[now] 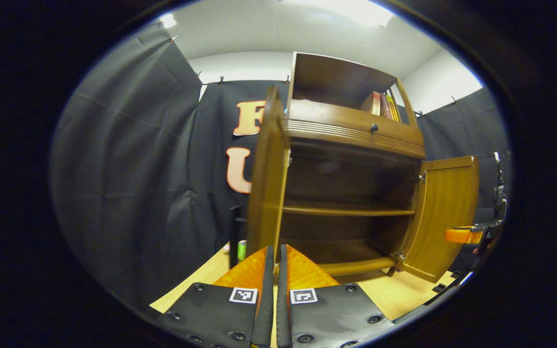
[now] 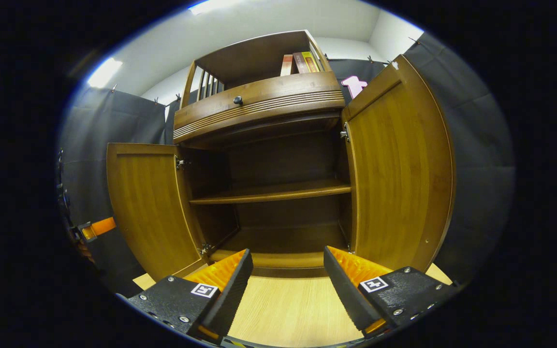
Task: Open the right door of the double-door shoe cabinet with the right hand, and open the left door with the left hand.
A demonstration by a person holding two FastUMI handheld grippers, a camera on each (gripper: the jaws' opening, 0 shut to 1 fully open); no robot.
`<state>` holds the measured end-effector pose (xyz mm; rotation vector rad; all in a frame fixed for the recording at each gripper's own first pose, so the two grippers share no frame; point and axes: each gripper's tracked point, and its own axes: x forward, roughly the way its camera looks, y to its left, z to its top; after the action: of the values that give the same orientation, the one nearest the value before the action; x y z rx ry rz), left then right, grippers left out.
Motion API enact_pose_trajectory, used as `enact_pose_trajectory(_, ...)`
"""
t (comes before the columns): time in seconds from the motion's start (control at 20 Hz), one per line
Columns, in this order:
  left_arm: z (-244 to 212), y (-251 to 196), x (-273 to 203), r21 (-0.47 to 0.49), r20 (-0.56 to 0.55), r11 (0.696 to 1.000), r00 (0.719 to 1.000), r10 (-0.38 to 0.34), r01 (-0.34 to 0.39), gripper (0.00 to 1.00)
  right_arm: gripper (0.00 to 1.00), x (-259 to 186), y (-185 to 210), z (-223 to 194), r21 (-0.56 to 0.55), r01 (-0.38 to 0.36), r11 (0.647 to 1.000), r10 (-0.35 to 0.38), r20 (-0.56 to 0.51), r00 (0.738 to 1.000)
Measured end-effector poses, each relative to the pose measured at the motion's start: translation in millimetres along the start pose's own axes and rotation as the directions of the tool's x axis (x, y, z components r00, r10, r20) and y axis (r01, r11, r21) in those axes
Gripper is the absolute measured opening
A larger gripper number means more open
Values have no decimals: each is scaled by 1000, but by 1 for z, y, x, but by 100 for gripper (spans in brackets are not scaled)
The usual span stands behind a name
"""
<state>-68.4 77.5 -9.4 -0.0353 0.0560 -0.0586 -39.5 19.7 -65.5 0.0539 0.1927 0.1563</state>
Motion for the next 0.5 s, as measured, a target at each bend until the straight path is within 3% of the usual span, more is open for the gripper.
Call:
enact_pose_trajectory(0.05, 2, -22, 4, -4, 8, 1000, 1000, -15, 15, 3, 92, -3, -5, 3, -7, -2, 1000, 2, 6, 1000)
enact_pose_trajectory(0.1, 5, -42, 10, -8, 17, 1000, 1000, -22, 22, 11, 92, -5, -10, 6, -12, -2, 1000, 2, 13, 1000)
enact_pose_trajectory(0.15, 7, -58, 15, -7, 28, 1000, 999, -22, 22, 11, 92, -9, -14, 9, -15, -2, 1000, 2, 19, 1000)
enact_pose_trajectory(0.2, 9, -72, 21, -15, 35, 1000, 999, -18, 19, 11, 100, -11, -17, 11, -17, 0, 1000, 1, 26, 1000)
enact_pose_trajectory(0.25, 5, -83, 28, -24, 32, 1000, 999, -1, 2, 11, 92, -14, -21, 12, -16, 1, 1000, -1, 31, 1000)
enact_pose_trajectory(0.5, -11, -112, 49, -12, 18, 999, 999, 32, -32, 11, 91, -25, -34, 13, -2, 12, 1000, -12, 48, 999)
